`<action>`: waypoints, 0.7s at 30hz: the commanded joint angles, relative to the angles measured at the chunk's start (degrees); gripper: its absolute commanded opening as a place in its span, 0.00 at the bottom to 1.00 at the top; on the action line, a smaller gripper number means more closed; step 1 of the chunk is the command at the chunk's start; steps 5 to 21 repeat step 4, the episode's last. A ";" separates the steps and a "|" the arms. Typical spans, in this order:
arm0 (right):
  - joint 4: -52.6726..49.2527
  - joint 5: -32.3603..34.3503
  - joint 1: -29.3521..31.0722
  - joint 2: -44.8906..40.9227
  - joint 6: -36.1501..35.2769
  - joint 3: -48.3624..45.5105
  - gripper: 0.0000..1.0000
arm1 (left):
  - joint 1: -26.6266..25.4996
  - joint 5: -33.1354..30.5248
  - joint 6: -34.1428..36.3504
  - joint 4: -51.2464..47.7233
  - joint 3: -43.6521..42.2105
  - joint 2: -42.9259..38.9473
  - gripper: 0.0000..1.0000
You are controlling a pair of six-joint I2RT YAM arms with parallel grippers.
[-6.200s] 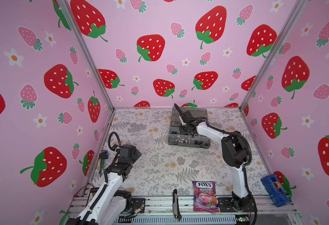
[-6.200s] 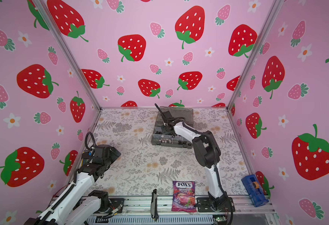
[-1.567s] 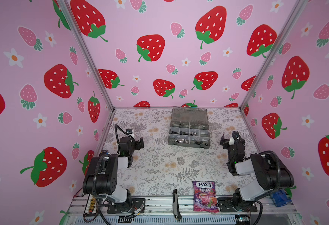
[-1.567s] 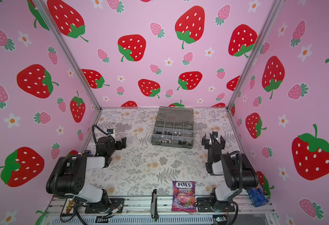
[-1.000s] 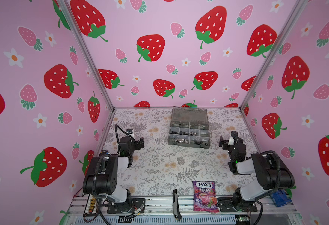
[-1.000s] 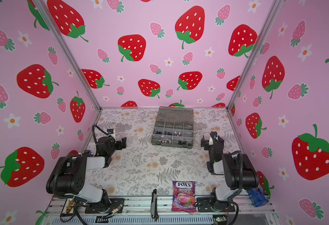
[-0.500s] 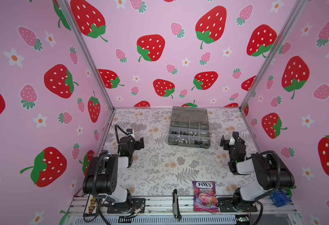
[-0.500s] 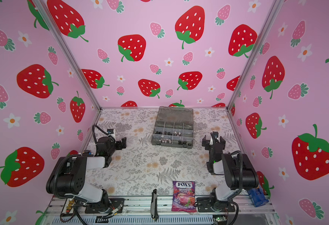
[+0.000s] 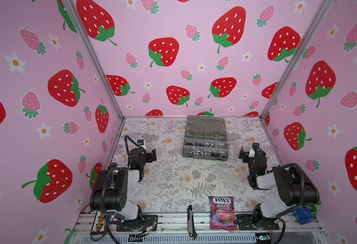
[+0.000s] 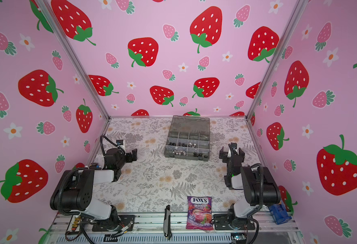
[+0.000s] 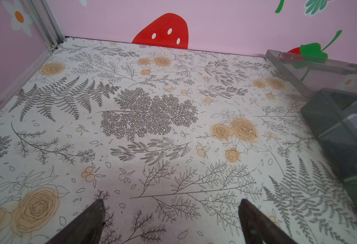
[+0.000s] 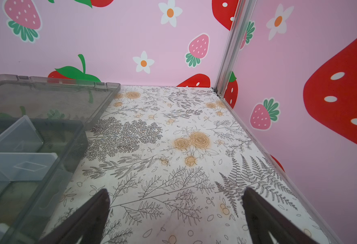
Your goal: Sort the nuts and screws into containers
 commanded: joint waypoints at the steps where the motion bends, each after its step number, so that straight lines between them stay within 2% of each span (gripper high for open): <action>1: 1.46 0.76 0.40 -0.76 0.68 -0.59 1.00 | -0.17 -0.31 1.09 0.42 1.18 0.28 0.99; 21: 1.46 0.79 0.37 -0.79 0.69 -0.59 1.00 | -0.14 -0.31 1.10 0.50 1.15 0.32 0.99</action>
